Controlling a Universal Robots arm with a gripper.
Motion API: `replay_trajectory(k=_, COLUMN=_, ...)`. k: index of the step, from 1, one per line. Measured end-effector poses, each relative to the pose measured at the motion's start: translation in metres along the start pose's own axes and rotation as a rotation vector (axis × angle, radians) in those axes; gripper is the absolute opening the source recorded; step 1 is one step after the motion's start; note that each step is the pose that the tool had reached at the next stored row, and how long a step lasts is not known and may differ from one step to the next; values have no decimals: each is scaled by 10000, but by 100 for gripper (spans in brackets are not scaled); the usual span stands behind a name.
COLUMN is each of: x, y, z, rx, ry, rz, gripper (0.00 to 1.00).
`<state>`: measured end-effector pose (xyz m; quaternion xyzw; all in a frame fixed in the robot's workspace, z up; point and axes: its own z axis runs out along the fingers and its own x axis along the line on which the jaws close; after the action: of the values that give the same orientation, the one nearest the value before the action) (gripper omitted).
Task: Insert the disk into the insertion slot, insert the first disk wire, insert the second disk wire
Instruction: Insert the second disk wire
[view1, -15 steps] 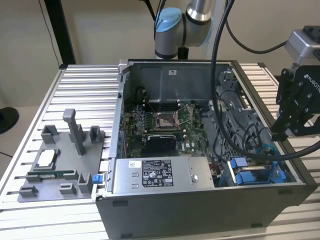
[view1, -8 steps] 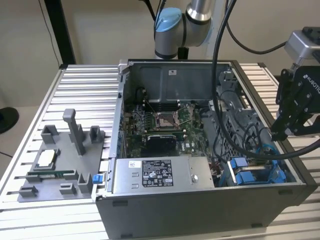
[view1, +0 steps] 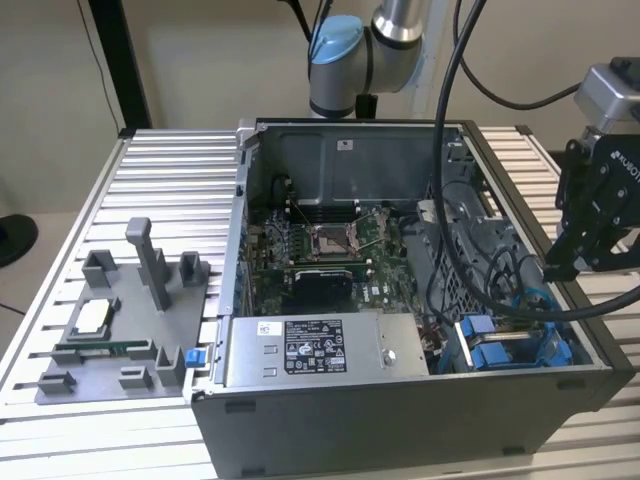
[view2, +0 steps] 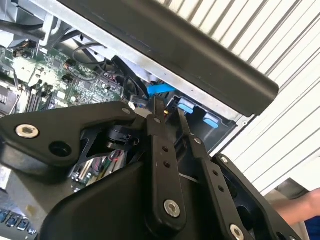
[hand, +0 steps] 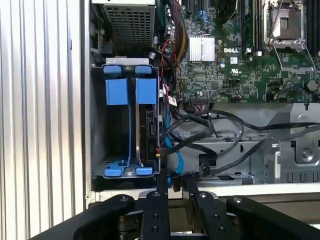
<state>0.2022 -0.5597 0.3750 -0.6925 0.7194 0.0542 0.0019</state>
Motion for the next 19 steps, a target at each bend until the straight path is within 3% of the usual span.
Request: replay_trajectory(k=19, x=2, y=-20, z=54, rx=-16, ry=-2, rz=-35, gripper=100)
